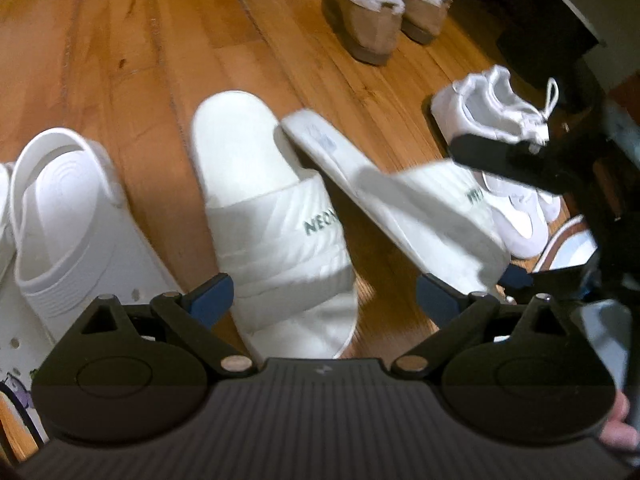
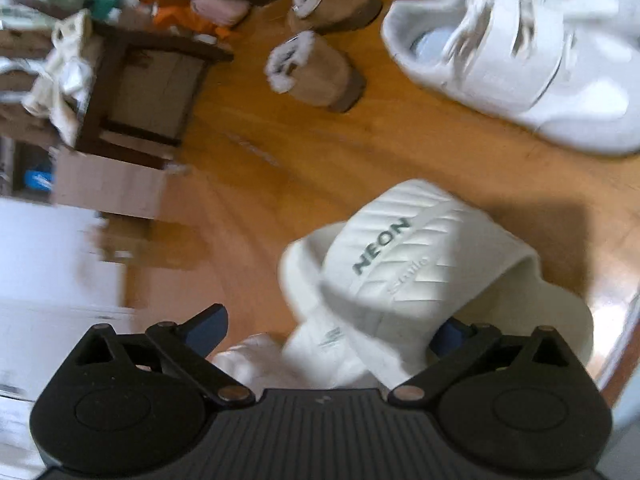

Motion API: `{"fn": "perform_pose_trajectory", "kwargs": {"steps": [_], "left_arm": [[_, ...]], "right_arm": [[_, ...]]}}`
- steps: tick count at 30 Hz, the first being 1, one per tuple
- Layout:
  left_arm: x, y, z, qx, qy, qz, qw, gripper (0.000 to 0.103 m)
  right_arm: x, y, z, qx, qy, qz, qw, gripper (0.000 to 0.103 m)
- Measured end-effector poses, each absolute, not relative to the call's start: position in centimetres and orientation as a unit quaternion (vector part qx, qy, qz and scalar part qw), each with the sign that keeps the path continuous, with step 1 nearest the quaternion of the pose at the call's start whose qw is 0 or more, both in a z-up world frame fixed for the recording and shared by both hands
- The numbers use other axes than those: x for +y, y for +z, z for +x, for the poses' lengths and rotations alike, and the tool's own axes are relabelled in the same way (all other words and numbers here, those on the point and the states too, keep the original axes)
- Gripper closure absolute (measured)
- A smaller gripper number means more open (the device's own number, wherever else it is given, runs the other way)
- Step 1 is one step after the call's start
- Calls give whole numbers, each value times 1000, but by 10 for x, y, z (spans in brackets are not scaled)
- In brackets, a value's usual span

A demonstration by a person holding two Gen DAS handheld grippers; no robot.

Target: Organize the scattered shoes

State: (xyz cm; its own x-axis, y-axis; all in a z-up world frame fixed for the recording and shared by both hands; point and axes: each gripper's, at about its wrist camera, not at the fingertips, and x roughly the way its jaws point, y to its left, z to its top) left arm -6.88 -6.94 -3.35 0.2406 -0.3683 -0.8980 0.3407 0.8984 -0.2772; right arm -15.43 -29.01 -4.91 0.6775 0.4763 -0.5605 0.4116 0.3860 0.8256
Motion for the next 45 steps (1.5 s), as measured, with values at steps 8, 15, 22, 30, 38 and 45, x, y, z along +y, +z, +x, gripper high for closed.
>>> {"fn": "perform_pose_trajectory", "kwargs": {"steps": [8,15,22,30,38,45], "left_arm": [[-109,-48,-77,537,-223,74,810,0],[-128,-55,-80,513,-183,101,833,0],[-134,-56,-77,508,-172,124,835,0],[-103,-49,-64,559,-169,67,809,1],[-36,7,-58,498,-92,49,861,1],[-12,5,-59,499,-57,31,864,1]], "right_arm": [[-308,-59,-162,369,27,610,701,1],[-316,-77,-158,397,-29,570,718,1],[-297,-78,-147,505,-57,420,752,3],[-326,-99,-165,461,8,545,700,21],[-317,-109,-157,383,-23,538,750,58],[-230,-45,-146,284,-30,162,945,71]]}}
